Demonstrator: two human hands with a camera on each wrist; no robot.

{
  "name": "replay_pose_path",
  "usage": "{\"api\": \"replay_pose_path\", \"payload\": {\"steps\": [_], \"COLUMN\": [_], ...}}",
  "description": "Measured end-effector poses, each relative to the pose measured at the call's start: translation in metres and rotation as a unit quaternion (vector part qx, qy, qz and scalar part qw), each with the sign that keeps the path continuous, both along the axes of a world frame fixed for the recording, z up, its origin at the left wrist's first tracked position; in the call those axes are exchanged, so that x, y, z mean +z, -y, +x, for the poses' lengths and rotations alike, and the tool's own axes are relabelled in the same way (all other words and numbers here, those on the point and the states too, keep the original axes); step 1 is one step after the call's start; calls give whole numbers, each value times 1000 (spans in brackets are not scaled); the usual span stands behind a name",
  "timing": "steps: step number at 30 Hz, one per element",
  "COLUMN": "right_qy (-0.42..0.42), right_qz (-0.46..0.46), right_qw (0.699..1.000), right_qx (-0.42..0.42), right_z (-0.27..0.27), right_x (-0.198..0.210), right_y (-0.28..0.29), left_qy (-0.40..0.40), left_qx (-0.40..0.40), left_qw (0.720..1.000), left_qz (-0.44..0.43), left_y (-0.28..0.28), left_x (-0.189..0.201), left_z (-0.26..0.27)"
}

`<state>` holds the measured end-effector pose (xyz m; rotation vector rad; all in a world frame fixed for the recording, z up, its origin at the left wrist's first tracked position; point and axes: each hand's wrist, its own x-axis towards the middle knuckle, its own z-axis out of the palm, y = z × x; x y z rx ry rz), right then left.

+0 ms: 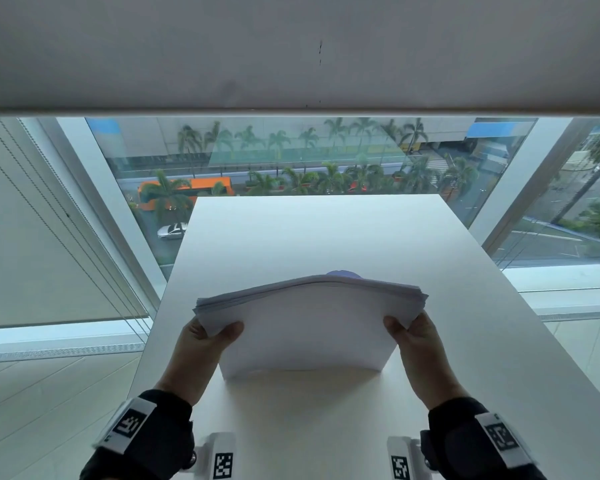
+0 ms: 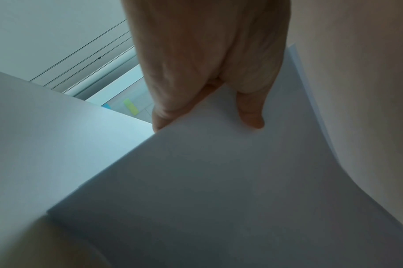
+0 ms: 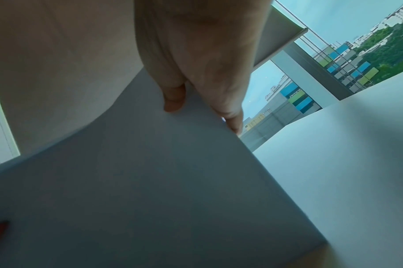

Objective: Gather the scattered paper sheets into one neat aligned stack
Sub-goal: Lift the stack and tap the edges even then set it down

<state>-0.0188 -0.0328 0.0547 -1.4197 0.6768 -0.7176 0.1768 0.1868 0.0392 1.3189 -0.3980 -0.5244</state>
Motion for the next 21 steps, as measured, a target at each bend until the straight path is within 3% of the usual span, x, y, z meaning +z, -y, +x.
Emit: {"api": "replay_pose_path", "payload": {"steps": [10,16,21], "right_qy": [40,-3,-15], "right_qz": [-46,32,19], "right_qw": [998,999,999], "right_qx": [4,37,24], "right_z": [-10,-8,-7], "right_x": [10,0,3], "right_y": [4,2,4], "left_qy": [34,24,33], "left_qx": [12,-26,-18], "left_qw": [999,998,997], "left_qz": [-28,50,66], "left_y": [-2,-4,-1], "left_x": [14,10,11], "left_z": [7,3,3]}}
